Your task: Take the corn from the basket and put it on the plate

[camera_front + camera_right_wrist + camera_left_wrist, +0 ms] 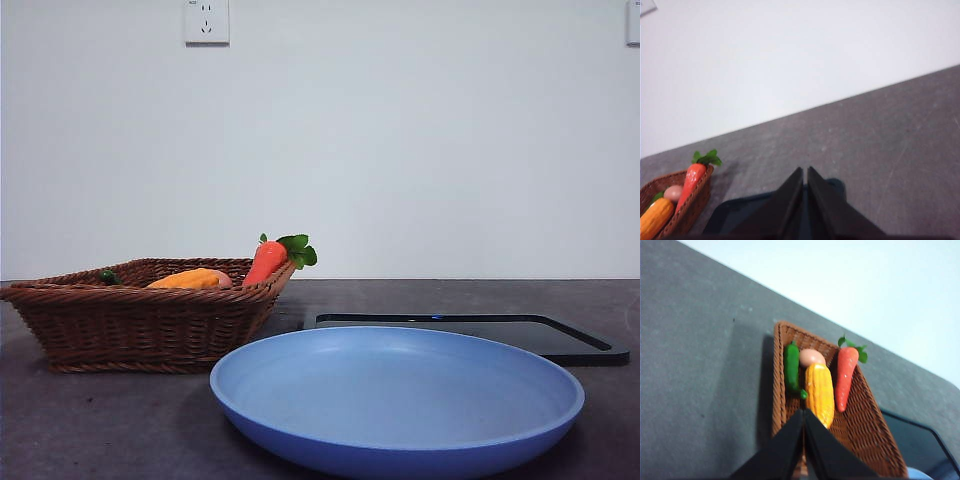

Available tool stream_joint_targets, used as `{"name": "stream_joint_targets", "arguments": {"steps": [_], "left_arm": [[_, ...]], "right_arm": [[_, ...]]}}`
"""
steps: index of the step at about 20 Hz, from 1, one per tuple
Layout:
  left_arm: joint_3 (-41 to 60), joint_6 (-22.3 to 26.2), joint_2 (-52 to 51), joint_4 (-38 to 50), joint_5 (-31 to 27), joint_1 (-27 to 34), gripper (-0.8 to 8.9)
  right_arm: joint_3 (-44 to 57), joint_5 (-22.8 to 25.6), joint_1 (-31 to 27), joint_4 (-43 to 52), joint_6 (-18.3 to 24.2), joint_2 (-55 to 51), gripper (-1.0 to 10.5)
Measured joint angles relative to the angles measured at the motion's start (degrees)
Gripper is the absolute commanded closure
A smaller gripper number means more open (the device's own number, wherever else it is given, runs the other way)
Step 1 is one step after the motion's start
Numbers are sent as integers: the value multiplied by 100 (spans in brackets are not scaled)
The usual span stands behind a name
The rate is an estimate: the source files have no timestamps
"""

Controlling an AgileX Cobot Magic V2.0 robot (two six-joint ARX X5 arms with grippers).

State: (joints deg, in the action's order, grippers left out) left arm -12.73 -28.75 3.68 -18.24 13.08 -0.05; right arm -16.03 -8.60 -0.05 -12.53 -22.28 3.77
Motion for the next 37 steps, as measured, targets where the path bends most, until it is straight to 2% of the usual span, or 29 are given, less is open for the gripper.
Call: {"name": "stream_joint_targets", "arguments": {"steps": [4, 7, 12, 17, 23, 25, 28, 29, 37], "left_arm": [[-595, 76, 444, -564, 407, 2, 806], [-1117, 249, 817, -955, 669, 2, 806], [-1915, 846, 1534, -1777, 1097, 4, 806], [-2284, 1550, 2094, -2514, 1506, 2, 806], [-2291, 2074, 2485, -2885, 1845, 2, 804], [-2291, 2092, 2509, -2776, 1845, 2, 726], [-2293, 2092, 2514, -2688, 1845, 2, 446], [-2293, 2092, 2514, -2677, 1845, 2, 401], [-2293, 2090, 2516, -2651, 1849, 2, 396]], "right_arm": [[-680, -96, 0, -671, 157, 479, 945], [-1191, -372, 0, -1198, 407, 911, 945], [-1869, -960, 0, -2184, 931, 1742, 945], [-2385, -1821, 2, -3106, 1572, 2544, 945], [-2627, -2122, 210, -3888, 2155, 3309, 945], [-2627, -2122, 267, -3891, 2208, 3445, 926], [-2627, -2116, 267, -3862, 2212, 3554, 677], [-2627, -2092, 267, -3849, 2201, 3582, 639], [-2627, -2085, 378, -3635, 2072, 4275, 639]]}}
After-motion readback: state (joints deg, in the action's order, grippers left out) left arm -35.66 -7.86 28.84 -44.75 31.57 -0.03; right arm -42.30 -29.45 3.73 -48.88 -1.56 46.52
